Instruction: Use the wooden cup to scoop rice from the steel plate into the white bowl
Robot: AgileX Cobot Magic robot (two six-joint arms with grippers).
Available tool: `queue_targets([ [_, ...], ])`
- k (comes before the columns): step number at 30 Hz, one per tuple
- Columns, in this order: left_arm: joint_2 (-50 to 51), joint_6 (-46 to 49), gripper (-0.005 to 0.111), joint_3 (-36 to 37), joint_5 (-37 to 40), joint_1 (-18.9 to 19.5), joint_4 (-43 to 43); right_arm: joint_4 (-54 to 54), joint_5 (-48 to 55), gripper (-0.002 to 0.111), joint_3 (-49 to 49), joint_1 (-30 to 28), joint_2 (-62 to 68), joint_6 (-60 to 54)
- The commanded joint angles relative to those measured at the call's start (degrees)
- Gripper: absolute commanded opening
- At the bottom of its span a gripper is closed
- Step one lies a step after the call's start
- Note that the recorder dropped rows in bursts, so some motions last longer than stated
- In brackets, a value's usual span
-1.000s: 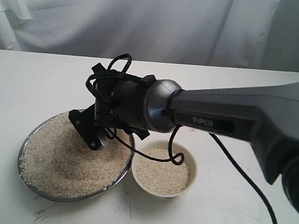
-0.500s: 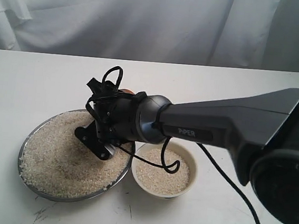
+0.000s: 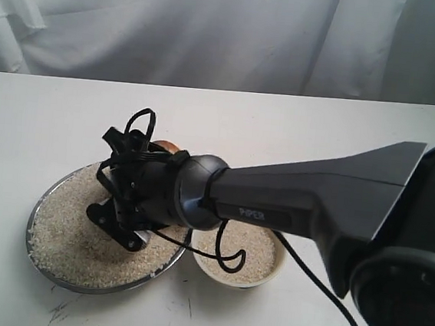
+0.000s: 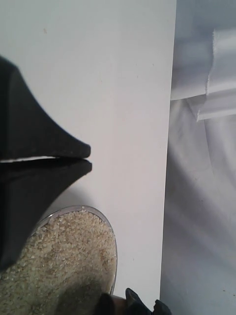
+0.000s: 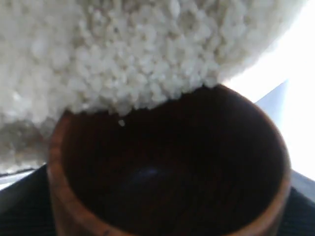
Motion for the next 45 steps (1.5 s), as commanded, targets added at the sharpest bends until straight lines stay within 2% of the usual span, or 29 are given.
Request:
queue_targets([
  [1, -0.24, 0.0, 0.0, 0.28, -0.4, 0.11, -0.09, 0.72, 0.64, 0.0, -0.27, 1.46, 0.69, -1.66],
  [17, -0.24, 0.0, 0.0, 0.28, -0.4, 0.11, -0.09, 4.1, 1.16, 0.0, -0.27, 5.86, 0.97, -2.2],
  [45, -0.24, 0.0, 0.0, 0.28, -0.4, 0.11, -0.09, 6.84, -0.03, 0.0, -0.27, 6.44, 0.97, -1.57],
])
